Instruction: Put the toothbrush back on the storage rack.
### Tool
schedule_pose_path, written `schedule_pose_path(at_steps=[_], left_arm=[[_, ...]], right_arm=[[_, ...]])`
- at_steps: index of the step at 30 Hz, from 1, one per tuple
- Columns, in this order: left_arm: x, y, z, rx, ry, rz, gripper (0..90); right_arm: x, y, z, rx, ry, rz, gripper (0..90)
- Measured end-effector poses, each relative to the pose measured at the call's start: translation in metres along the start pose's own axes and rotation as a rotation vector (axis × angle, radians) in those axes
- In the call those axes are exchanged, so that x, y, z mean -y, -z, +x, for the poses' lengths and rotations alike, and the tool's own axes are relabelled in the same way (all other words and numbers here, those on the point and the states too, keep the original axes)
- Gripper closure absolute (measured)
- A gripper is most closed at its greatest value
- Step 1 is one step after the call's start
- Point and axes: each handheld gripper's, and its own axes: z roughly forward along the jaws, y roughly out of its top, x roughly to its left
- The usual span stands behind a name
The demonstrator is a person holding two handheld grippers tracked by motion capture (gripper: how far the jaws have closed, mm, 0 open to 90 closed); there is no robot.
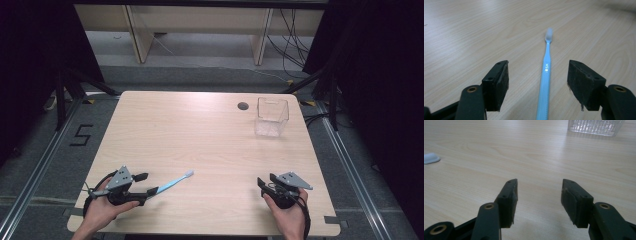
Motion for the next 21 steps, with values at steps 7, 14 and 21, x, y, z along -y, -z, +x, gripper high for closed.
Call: schedule_pose_path(at_steps=[7, 14, 21], left_arm=[[-0.015, 0.003, -0.001, 0.01, 0.003, 0.047, 38.2], [-0.041, -0.008, -0.004, 0.023, -0.06, 0.192, 41.8], [-0.059, -0.019, -0.004, 0.012, -0.162, 0.303, 47.3]], right_arm=[[-0.004, 0.005, 0.001, 0.031, 0.025, 0.072, 54.8], [-0.006, 0.002, 0.001, -0.021, -0.001, 0.106, 56.5], [-0.012, 0.003, 0.003, -0.016, 0.021, 0.181, 54.1]])
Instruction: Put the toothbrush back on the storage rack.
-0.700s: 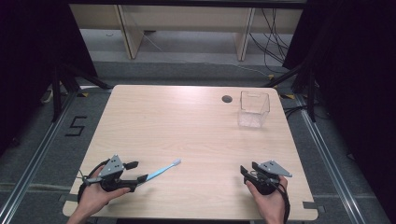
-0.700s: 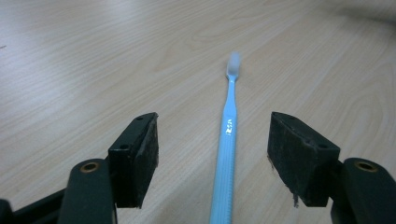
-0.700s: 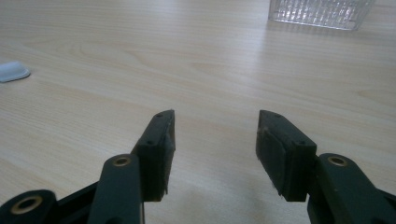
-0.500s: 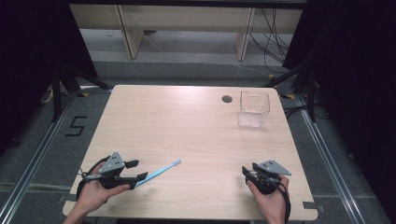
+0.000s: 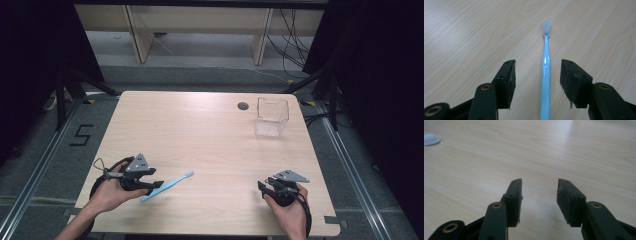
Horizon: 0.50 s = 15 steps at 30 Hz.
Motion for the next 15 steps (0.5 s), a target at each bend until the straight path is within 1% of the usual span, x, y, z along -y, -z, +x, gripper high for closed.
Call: schedule_pose_path(at_steps=[1, 2, 3, 4, 5, 6, 7, 8, 9, 10, 11, 12, 13, 15], left_arm=[[-0.004, -0.002, 0.0, 0.009, -0.013, 0.022, 48.9], [-0.004, -0.002, 0.0, 0.009, -0.013, 0.022, 49.5], [-0.008, -0.003, 0.001, 0.02, -0.026, 0.049, 49.5], [-0.011, -0.004, 0.002, 0.029, -0.037, 0.074, 50.2], [-0.015, -0.007, 0.002, 0.035, -0.044, 0.103, 50.8], [-0.015, -0.007, 0.002, 0.035, -0.044, 0.103, 50.8], [-0.019, -0.009, 0.003, 0.042, -0.048, 0.137, 50.8], [-0.023, -0.011, 0.003, 0.052, -0.062, 0.173, 50.7], [-0.025, -0.013, 0.003, 0.058, -0.066, 0.19, 50.7], [-0.025, -0.013, 0.003, 0.058, -0.066, 0.19, 50.8], [-0.03, -0.018, 0.002, 0.069, -0.063, 0.218, 50.8], [-0.03, -0.018, 0.002, 0.069, -0.063, 0.218, 51.1], [-0.032, -0.021, 0.002, 0.08, -0.065, 0.24, 51.1], [-0.037, -0.025, 0.003, 0.086, -0.099, 0.291, 51.7]], right_arm=[[-0.001, -0.001, 0.0, -0.011, 0.024, 0.017, 53.2], [-0.001, -0.001, 0.0, -0.011, 0.024, 0.017, 53.2], [-0.002, -0.001, 0.0, -0.012, 0.025, 0.036, 53.0], [-0.003, 0.0, 0.001, 0.006, 0.042, 0.038, 52.7], [-0.002, -0.002, 0.004, -0.012, 0.024, 0.043, 52.3], [-0.002, -0.002, 0.004, -0.012, 0.024, 0.043, 52.3], [-0.003, -0.001, 0.003, 0.0, 0.048, 0.054, 52.2], [-0.003, -0.001, 0.006, -0.016, 0.024, 0.073, 51.9], [-0.004, -0.001, 0.007, -0.019, 0.018, 0.078, 51.7], [-0.004, -0.001, 0.007, -0.019, 0.018, 0.078, 51.7], [-0.004, 0.0, 0.009, -0.02, 0.001, 0.088, 51.5], [-0.004, 0.0, 0.009, -0.02, 0.001, 0.088, 51.5], [-0.005, -0.003, 0.005, -0.034, 0.053, 0.056, 51.4], [-0.007, -0.001, 0.007, -0.02, 0.018, 0.06, 51.0]])
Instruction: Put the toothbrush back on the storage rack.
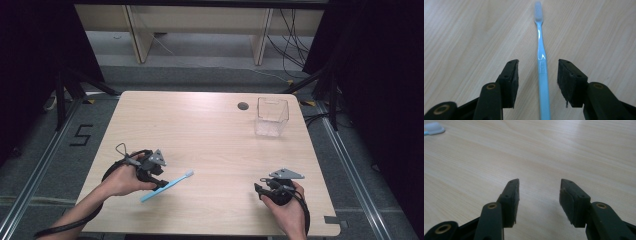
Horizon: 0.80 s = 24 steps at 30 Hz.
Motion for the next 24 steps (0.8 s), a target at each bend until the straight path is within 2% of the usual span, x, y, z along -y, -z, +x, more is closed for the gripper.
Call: schedule_pose_path(at_steps=[1, 2, 3, 4, 5, 9, 10, 11, 12, 13, 14, 16, 17, 19, 21, 23, 24], left_arm=[[-0.002, -0.001, 0.0, 0.001, -0.008, 0.013, 52.4], [-0.007, -0.004, 0.002, 0.019, -0.024, 0.041, 53.6], [-0.007, -0.004, 0.002, 0.019, -0.024, 0.041, 53.8], [-0.011, -0.008, 0.002, 0.041, -0.042, 0.074, 54.3], [-0.013, -0.01, 0.001, 0.051, -0.037, 0.093, 54.9], [-0.021, -0.019, 0.001, 0.059, -0.089, 0.178, 56.0], [-0.021, -0.019, 0.001, 0.059, -0.089, 0.178, 56.0], [-0.022, -0.02, 0.0, 0.057, -0.099, 0.192, 56.0], [-0.023, -0.022, -0.001, 0.055, -0.106, 0.204, 56.0], [-0.024, -0.024, -0.001, 0.055, -0.115, 0.215, 56.2], [-0.025, -0.026, -0.002, 0.055, -0.117, 0.223, 56.7], [-0.026, -0.028, -0.002, 0.06, -0.124, 0.243, 58.2], [-0.026, -0.031, -0.001, 0.065, -0.129, 0.259, 59.2], [-0.027, -0.031, -0.001, 0.065, -0.137, 0.269, 59.3], [-0.027, -0.031, 0.001, 0.067, -0.142, 0.28, 59.2], [-0.029, -0.031, 0.003, 0.067, -0.15, 0.292, 59.6], [-0.03, -0.032, 0.003, 0.067, -0.152, 0.306, 59.6]], right_arm=[[-0.001, -0.001, -0.001, -0.022, 0.01, -0.018, 50.9], [-0.002, 0.0, -0.002, -0.005, 0.017, -0.014, 50.6], [-0.002, 0.0, -0.002, -0.005, 0.017, -0.014, 50.6], [-0.002, 0.0, -0.002, 0.0, 0.011, -0.009, 50.5], [-0.002, 0.0, -0.002, 0.0, 0.015, -0.011, 50.4], [-0.002, 0.001, -0.002, -0.005, 0.019, -0.021, 50.2], [-0.002, 0.002, 0.0, -0.005, -0.013, -0.012, 50.2], [-0.002, 0.002, 0.0, -0.005, -0.013, -0.012, 50.2], [-0.003, 0.002, -0.002, 0.0, 0.015, -0.022, 50.1], [-0.002, 0.001, -0.003, -0.004, 0.021, -0.035, 50.0], [-0.002, 0.003, -0.002, -0.014, 0.01, -0.026, 50.0], [-0.002, 0.001, -0.004, -0.014, 0.028, -0.041, 49.9], [-0.002, 0.001, -0.002, -0.006, 0.012, -0.02, 49.6], [-0.002, 0.001, -0.001, -0.001, 0.012, -0.015, 49.5], [-0.001, -0.001, 0.001, -0.014, -0.005, -0.018, 49.1], [-0.002, 0.0, 0.003, -0.014, -0.002, 0.003, 48.9], [-0.002, 0.001, 0.005, -0.015, -0.016, 0.017, 48.8]])
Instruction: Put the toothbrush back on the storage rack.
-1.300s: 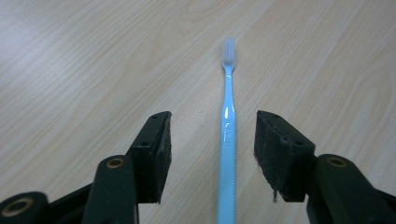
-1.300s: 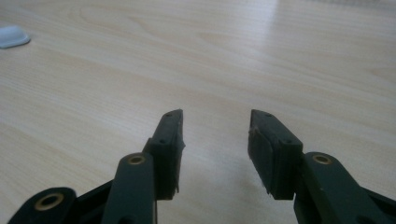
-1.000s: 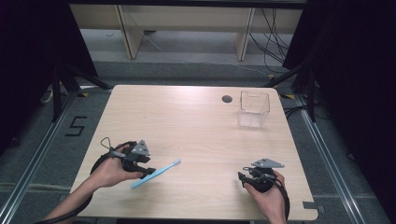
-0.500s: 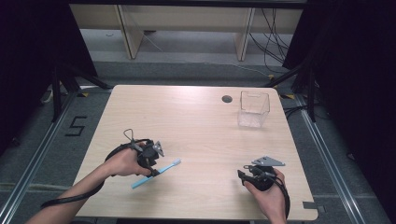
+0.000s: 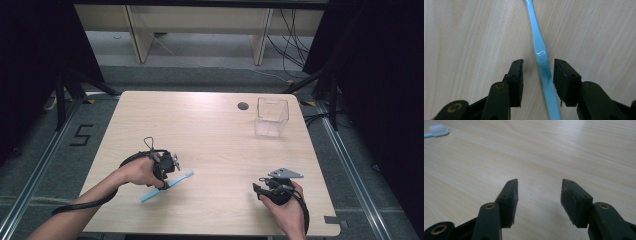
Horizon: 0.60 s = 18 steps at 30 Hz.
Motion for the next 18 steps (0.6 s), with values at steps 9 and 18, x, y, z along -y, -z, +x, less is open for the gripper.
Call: schedule_pose_path(at_steps=[9, 18], left_arm=[[-0.0031, -0.0038, 0.0007, 0.005, 0.013, 0.007, 61.1], [-0.0027, -0.009, -0.0007, 0.004, -0.001, 0.018, 64.2]], right_arm=[[0.0002, 0.0, 0.0007, 0.008, 0.0, 0.0, 48.4], [0.0004, -0.0032, -0.0007, 0.003, 0.041, -0.014, 48.4]])
